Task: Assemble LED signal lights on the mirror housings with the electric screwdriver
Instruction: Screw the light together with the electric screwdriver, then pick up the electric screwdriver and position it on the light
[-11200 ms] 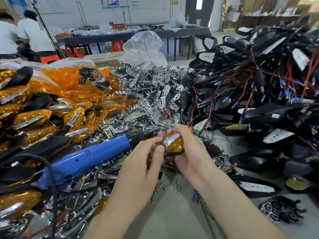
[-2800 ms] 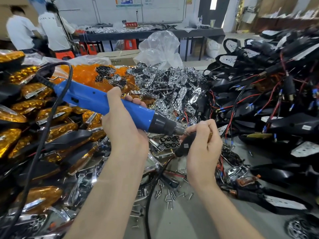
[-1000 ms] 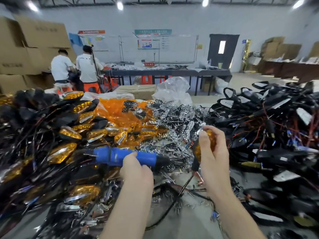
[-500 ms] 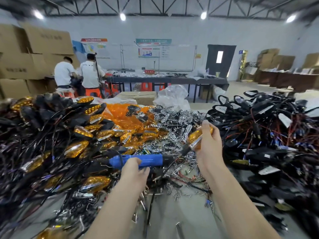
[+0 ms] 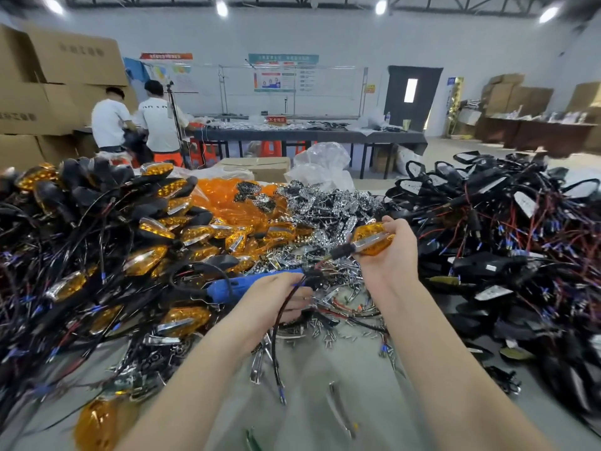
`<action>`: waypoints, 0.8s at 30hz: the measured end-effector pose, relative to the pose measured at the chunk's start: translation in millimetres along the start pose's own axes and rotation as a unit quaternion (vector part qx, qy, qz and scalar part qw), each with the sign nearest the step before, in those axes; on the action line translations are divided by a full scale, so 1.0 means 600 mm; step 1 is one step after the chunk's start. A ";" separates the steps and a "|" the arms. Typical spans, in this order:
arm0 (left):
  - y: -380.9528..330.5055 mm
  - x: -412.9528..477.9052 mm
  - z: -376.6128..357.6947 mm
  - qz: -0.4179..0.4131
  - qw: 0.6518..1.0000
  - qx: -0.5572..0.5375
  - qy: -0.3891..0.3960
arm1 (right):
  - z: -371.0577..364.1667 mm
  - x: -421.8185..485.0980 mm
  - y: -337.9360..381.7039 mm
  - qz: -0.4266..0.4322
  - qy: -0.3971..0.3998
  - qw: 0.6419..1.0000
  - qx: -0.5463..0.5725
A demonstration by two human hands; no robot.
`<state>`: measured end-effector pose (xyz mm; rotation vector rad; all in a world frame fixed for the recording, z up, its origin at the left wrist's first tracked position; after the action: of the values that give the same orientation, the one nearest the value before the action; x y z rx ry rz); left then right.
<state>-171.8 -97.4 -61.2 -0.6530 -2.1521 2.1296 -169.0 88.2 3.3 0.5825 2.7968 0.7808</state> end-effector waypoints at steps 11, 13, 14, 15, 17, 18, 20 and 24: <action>-0.061 -0.042 -0.024 -0.094 0.975 0.194 0.049 | 0.034 0.000 -0.007 -0.042 -0.034 0.993 0.104; -0.061 -0.044 -0.020 -0.092 0.976 0.191 0.049 | 0.036 -0.003 -0.010 -0.044 -0.039 0.992 0.113; -0.061 -0.045 -0.017 -0.093 0.976 0.189 0.048 | 0.036 -0.003 -0.011 -0.044 -0.043 0.992 0.114; -0.062 -0.045 -0.015 -0.095 0.976 0.188 0.047 | 0.035 -0.004 -0.011 -0.045 -0.046 0.991 0.114; -0.064 -0.047 -0.008 -0.101 0.975 0.194 0.045 | 0.029 -0.006 -0.014 -0.047 -0.043 0.992 0.112; -0.069 -0.050 -0.004 -0.107 0.972 0.204 0.041 | 0.024 -0.007 -0.017 -0.048 -0.037 0.992 0.113; -0.085 -0.056 0.006 -0.133 0.959 0.248 0.025 | 0.007 -0.012 -0.026 -0.052 -0.014 0.993 0.109; -0.128 -0.070 0.022 -0.218 0.923 0.316 -0.003 | -0.053 -0.032 -0.068 -0.066 0.067 0.994 0.048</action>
<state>-158.0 -120.9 22.8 -0.0938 -1.2908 2.3321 -173.3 33.3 10.1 0.3681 2.9735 0.6861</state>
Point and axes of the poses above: each hand's wrist, its own x-axis towards the middle knuckle, its own z-axis out of the back of the hand, y = z × x, the point moved 9 cm from there along x, towards the middle knuckle, and after that the axes turned 4 degrees about x, right-handed, at the moved point
